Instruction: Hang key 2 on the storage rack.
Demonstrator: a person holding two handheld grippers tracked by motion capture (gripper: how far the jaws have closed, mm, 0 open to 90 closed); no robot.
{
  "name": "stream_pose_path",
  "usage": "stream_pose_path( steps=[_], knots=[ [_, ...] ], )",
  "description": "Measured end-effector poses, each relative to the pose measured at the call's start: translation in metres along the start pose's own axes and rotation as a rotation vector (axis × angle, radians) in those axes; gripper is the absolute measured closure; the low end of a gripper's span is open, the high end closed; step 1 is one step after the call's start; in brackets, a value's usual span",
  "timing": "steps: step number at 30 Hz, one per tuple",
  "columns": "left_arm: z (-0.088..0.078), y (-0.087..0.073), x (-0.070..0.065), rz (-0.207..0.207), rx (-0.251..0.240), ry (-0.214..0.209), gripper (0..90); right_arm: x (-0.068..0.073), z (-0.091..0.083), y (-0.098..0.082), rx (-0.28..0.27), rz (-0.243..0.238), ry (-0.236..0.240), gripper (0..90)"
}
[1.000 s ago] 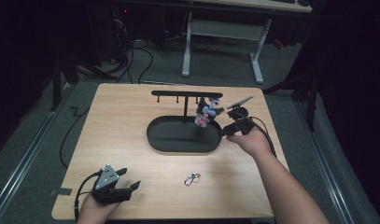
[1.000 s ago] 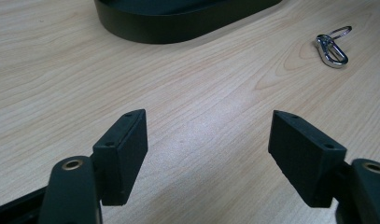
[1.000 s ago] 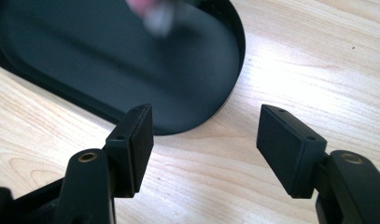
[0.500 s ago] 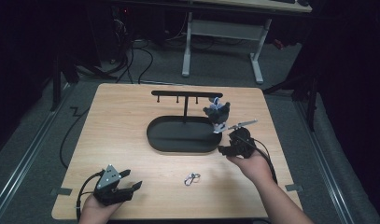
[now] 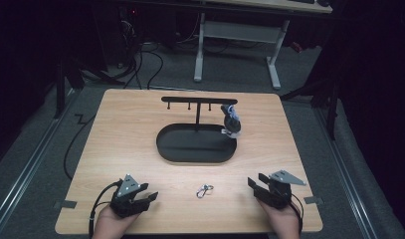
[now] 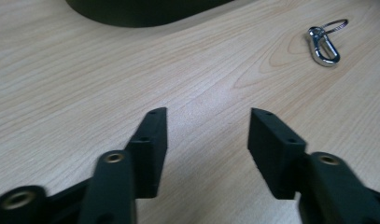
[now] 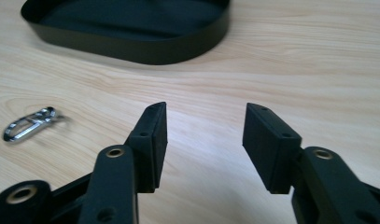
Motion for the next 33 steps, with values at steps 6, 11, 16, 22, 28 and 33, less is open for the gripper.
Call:
stream_pose_path(
  steps=[6, 11, 16, 22, 28, 33],
  knots=[
    [0.02, 0.016, -0.028, 0.018, 0.029, -0.006, 71.7, -0.013, -0.017, -0.007, -0.04, 0.068, 0.022, 55.4],
    [0.039, 0.032, -0.052, 0.05, 0.04, -0.019, 83.6, -0.012, -0.014, -0.005, -0.05, 0.065, 0.067, 55.4],
    [0.053, 0.049, -0.075, 0.087, 0.042, -0.029, 87.9, -0.007, -0.014, -0.005, -0.044, 0.057, 0.088, 55.4],
    [0.065, 0.057, -0.096, 0.131, 0.058, -0.058, 88.0, -0.007, -0.011, -0.007, -0.024, 0.061, 0.113, 55.4],
    [0.073, 0.058, -0.112, 0.156, 0.064, -0.087, 88.0, -0.006, -0.012, -0.007, -0.02, 0.058, 0.125, 55.3],
    [0.079, 0.063, -0.126, 0.171, 0.06, -0.115, 87.6, -0.006, -0.011, -0.007, -0.011, 0.06, 0.139, 55.3]
  ],
)
Point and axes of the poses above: each handheld gripper's, and its own axes: z roughly forward along the jaws, y roughly out of its top, x roughly to its left, the point moved 2 cm from there along z, roughly forward along the jaws, and after that the axes turned 12 degrees about y, right-handed, at the moved point
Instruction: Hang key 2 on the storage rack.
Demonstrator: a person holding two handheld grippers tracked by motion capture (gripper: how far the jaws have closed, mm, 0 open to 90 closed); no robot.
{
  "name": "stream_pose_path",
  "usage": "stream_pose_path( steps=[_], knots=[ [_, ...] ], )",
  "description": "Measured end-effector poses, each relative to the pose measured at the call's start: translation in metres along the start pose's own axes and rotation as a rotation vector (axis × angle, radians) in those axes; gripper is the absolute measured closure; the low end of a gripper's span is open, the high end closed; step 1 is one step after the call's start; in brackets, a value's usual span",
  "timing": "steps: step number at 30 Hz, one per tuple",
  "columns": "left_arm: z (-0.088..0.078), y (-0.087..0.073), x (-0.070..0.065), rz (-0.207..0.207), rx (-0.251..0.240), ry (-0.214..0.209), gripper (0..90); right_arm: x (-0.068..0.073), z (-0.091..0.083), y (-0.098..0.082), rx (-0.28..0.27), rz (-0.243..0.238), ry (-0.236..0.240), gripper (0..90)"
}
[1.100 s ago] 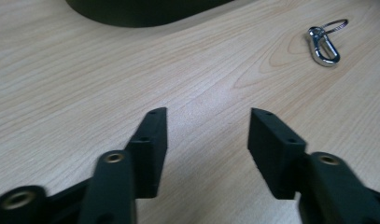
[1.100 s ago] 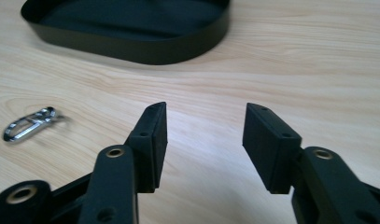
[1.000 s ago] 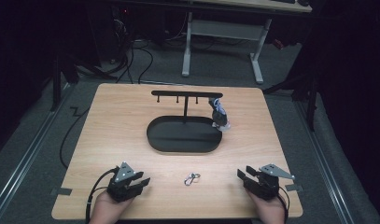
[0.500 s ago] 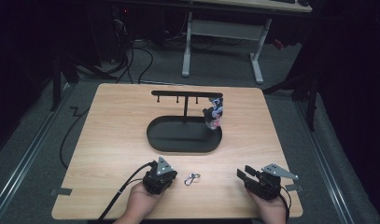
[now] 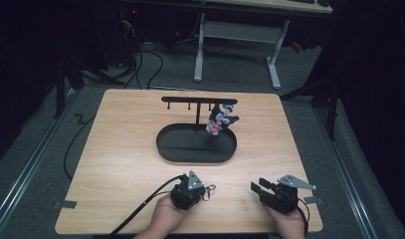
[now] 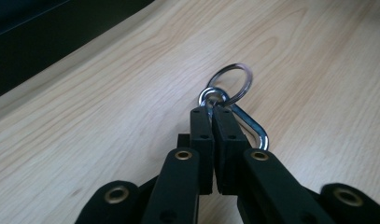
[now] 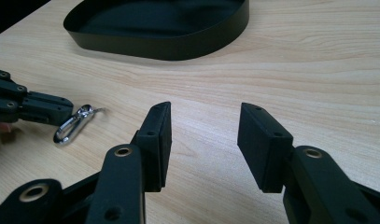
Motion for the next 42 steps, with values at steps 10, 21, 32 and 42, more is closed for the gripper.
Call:
stream_pose_path(
  steps=[10, 21, 32, 42],
  knots=[
    [0.019, 0.024, -0.05, 0.058, -0.014, -0.111, 85.6, -0.005, -0.002, -0.001, 0.004, 0.012, 0.003, 55.3],
    [-0.001, 0.005, -0.009, 0.021, -0.041, -0.029, 79.2, -0.005, 0.002, -0.002, 0.027, 0.001, 0.018, 55.5],
    [-0.074, -0.075, 0.12, -0.178, -0.039, 0.221, 69.5, 0.001, 0.011, -0.005, 0.082, -0.003, 0.026, 59.6],
    [-0.106, -0.109, 0.139, -0.215, -0.116, 0.217, 59.7, 0.032, 0.024, 0.004, 0.334, -0.065, 0.048, 65.6]
  ],
)
Point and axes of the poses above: each handheld gripper's, and its own axes: z roughly forward along the jaws, y roughly out of its top, x roughly to its left, the point moved 2 cm from there along z, roughly forward along the jaws, and after that the axes turned 12 degrees about y, right-handed, at the moved point
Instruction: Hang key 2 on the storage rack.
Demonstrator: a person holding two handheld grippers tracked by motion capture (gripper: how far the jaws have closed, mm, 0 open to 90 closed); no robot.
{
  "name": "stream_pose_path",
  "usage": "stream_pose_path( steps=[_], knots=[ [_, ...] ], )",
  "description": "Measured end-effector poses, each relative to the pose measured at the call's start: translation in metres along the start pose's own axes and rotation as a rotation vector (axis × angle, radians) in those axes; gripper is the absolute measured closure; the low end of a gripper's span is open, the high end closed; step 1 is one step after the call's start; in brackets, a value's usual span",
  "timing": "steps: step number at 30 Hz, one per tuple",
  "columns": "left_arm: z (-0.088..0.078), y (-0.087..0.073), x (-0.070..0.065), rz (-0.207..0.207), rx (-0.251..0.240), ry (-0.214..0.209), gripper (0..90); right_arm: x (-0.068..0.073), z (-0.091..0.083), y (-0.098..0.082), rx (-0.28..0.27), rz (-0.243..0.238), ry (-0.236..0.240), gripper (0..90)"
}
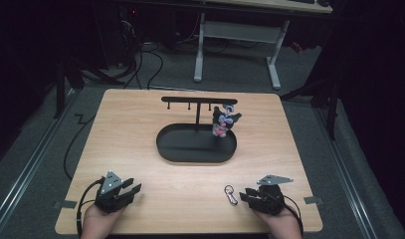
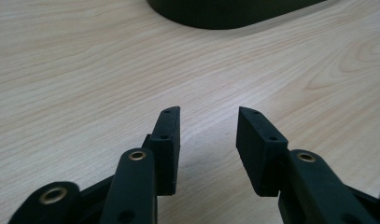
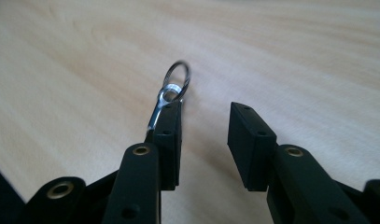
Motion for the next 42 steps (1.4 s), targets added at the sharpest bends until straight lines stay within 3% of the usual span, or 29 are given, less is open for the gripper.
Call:
stream_pose_path(
  steps=[3, 7, 8, 9, 10, 11, 13, 18, 23, 25, 31, 35, 42],
  knots=[
    [0.0, 0.002, 0.0, 0.007, -0.018, -0.017, 59.2, 0.008, 0.004, 0.007, 0.104, -0.012, -0.011, 66.0],
    [0.005, -0.002, 0.001, 0.046, 0.006, -0.007, 59.0, 0.016, 0.008, 0.02, 0.218, -0.026, -0.027, 67.5],
    [0.006, -0.002, 0.001, 0.047, 0.009, -0.012, 59.0, 0.016, 0.009, 0.023, 0.236, -0.019, -0.03, 67.8],
    [0.006, -0.001, 0.001, 0.044, 0.005, -0.017, 58.7, 0.016, 0.014, 0.029, 0.295, 0.007, -0.023, 68.4],
    [0.006, -0.001, 0.001, 0.044, 0.005, -0.017, 58.5, 0.016, 0.014, 0.029, 0.295, 0.007, -0.023, 68.4],
    [0.005, -0.001, 0.0, 0.045, 0.0, -0.022, 58.4, 0.014, 0.019, 0.032, 0.345, 0.007, -0.031, 68.7],
    [0.004, -0.001, -0.002, 0.049, -0.005, -0.028, 58.4, 0.015, 0.022, 0.034, 0.367, 0.021, -0.037, 68.7],
    [0.002, 0.0, -0.004, 0.062, -0.006, -0.037, 58.3, 0.017, 0.032, 0.045, 0.447, -0.005, -0.059, 71.1],
    [0.002, 0.0, -0.004, 0.059, -0.011, -0.04, 57.8, 0.02, 0.036, 0.054, 0.469, -0.035, -0.066, 70.8],
    [0.002, 0.0, -0.004, 0.059, -0.008, -0.041, 57.7, 0.017, 0.037, 0.059, 0.465, 0.004, -0.054, 67.0],
    [0.003, -0.001, -0.005, 0.063, -0.001, -0.041, 57.3, 0.008, 0.039, 0.059, 0.458, 0.051, -0.039, 63.3],
    [0.004, -0.002, -0.004, 0.062, 0.006, -0.042, 57.2, 0.008, 0.042, 0.058, 0.452, 0.051, -0.023, 64.3],
    [0.004, -0.002, -0.005, 0.065, 0.009, -0.045, 56.9, 0.016, 0.042, 0.061, 0.432, -0.024, -0.025, 79.2]
  ],
)
Point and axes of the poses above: each handheld gripper's, and its own axes: z roughly forward along the jaws, y roughly out of its top, x roughly to its left, the point moved 2 cm from there along z, roughly forward along the jaws, and after that the axes turned 12 degrees about y, right-handed, at the moved point
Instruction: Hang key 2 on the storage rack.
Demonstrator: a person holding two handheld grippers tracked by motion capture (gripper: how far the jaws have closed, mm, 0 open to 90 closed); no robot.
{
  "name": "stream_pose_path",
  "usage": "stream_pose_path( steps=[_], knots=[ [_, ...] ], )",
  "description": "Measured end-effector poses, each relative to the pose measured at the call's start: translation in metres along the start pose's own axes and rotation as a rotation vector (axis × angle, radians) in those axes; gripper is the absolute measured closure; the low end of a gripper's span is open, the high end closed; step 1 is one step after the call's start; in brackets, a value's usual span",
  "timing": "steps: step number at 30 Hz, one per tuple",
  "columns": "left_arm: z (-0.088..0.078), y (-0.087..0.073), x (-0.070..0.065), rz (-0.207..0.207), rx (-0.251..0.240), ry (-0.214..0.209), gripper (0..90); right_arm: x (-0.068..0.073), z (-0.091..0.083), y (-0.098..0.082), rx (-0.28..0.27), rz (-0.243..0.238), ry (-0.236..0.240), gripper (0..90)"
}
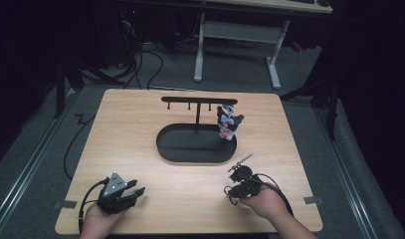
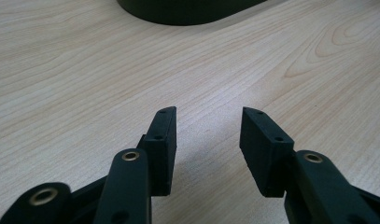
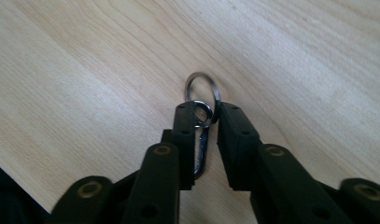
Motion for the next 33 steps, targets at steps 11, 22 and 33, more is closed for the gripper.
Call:
stream_pose_path(
  steps=[11, 22, 33],
  knots=[
    [0.0016, -0.0005, -0.0029, 0.011, 0.006, -0.006, 56.7, 0.0072, 0.0049, -0.0056, 0.02, -0.078, -0.034, 82.7],
    [0.0033, -0.0016, -0.0037, 0.012, 0.017, -0.011, 56.5, 0.0064, 0.0038, -0.0021, 0.014, -0.121, -0.017, 86.4],
    [0.0029, -0.0017, -0.0032, 0.012, 0.02, -0.014, 55.9, 0.0075, 0.0007, -0.0012, 0.026, -0.132, -0.017, 89.3]
  ],
)
Point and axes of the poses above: each handheld gripper's, and its own axes: z roughly forward along the jaws, y roughly out of its top, x roughly to its left, the point moved 2 cm from there along z, roughly forward along the jaws, and after that the axes turned 12 degrees about y, right-handed, at the moved point
